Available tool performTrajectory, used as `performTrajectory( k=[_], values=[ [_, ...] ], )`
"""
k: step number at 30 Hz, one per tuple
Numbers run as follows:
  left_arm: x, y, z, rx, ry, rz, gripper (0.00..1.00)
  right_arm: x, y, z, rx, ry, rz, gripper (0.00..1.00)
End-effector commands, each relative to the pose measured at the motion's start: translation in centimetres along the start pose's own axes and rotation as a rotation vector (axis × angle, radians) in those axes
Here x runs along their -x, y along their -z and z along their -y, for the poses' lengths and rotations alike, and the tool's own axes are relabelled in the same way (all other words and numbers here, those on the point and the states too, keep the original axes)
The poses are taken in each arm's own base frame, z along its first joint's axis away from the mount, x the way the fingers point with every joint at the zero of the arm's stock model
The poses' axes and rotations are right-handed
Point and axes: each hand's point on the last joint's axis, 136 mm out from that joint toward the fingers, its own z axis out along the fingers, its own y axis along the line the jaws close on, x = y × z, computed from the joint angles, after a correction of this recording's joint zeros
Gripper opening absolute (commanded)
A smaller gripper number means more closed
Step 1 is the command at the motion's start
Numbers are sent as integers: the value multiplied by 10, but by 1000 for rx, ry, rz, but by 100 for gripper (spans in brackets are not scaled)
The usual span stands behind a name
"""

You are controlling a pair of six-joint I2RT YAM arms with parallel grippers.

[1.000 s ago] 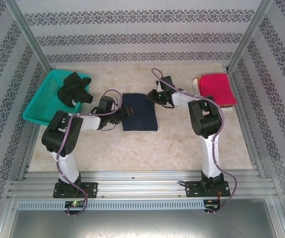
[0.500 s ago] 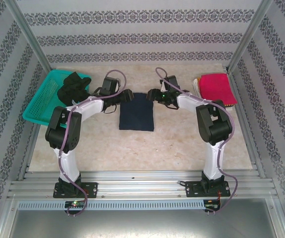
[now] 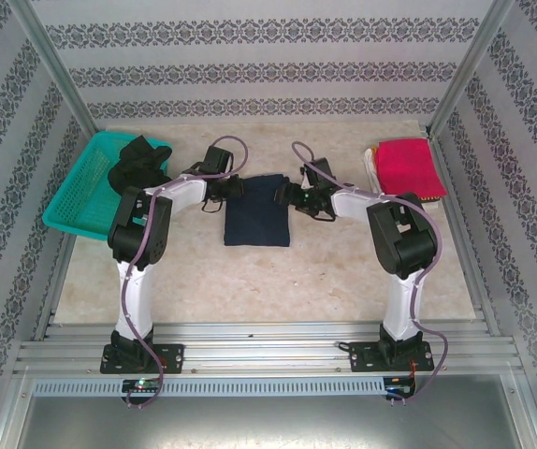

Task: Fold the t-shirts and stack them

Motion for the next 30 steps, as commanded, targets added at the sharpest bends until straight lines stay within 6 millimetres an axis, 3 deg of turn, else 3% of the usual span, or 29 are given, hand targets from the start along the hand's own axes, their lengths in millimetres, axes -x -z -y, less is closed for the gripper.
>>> performTrajectory(
  k=[1,17,24,30],
  values=[
    [-29,-11,-26,64,21,-96,11,-5,5,-21,74,-8,-7,70],
    [-48,-19,-30,40,55,-131,8,-18,-21,-45,208,-7,-92,68],
    [-47,-18,-30,37,56,-127,8,-15,-30,-70,322,-4,-114,68],
    [-48,-19,-29,34,55,-127,8,-18,-44,-91,407,23,-176,51]
  ],
)
